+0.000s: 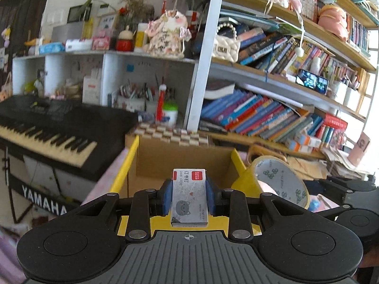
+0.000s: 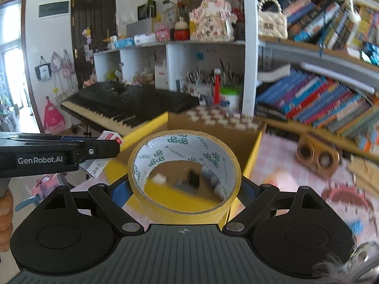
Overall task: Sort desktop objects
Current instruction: 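Lift the tape roll and white card box and carry them over the yellow box, then open the right tool to drop the tape roll while the left tool lowers the card box into the box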
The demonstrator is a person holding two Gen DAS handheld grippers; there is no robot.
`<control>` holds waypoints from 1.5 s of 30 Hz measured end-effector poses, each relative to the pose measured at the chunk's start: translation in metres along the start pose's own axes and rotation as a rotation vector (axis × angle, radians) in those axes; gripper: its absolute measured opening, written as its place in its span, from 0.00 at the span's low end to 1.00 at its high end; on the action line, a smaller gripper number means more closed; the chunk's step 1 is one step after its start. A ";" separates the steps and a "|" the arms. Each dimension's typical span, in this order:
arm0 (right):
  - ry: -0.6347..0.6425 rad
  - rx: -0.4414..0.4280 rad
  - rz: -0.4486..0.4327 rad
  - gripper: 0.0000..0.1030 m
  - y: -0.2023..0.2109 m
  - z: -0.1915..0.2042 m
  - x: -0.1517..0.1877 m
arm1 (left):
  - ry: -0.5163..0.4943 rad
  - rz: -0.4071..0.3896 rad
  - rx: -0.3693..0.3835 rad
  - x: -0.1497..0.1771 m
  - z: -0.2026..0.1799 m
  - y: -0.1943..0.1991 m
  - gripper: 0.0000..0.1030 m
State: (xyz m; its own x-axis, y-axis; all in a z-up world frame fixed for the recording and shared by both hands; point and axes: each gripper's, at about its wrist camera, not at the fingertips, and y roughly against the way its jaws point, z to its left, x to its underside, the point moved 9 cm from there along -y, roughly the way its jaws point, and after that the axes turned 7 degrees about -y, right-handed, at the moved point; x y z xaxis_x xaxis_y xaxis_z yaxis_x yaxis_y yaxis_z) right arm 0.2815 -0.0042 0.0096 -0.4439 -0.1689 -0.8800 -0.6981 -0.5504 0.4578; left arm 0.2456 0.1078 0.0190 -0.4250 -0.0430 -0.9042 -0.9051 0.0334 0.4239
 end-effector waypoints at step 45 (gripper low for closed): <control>0.558 -0.114 0.451 0.89 -0.201 -0.021 0.003 | 0.011 0.257 -0.090 0.013 0.035 -0.156 0.74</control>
State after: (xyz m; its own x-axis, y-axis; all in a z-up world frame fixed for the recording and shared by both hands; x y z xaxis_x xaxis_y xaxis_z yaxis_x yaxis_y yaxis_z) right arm 0.4325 0.0890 -0.0879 -0.3008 -0.7748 -0.5561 -0.4388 -0.4053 0.8020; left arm 0.3815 0.1367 -0.0601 -0.6407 -0.0559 -0.7657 -0.7646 -0.0439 0.6430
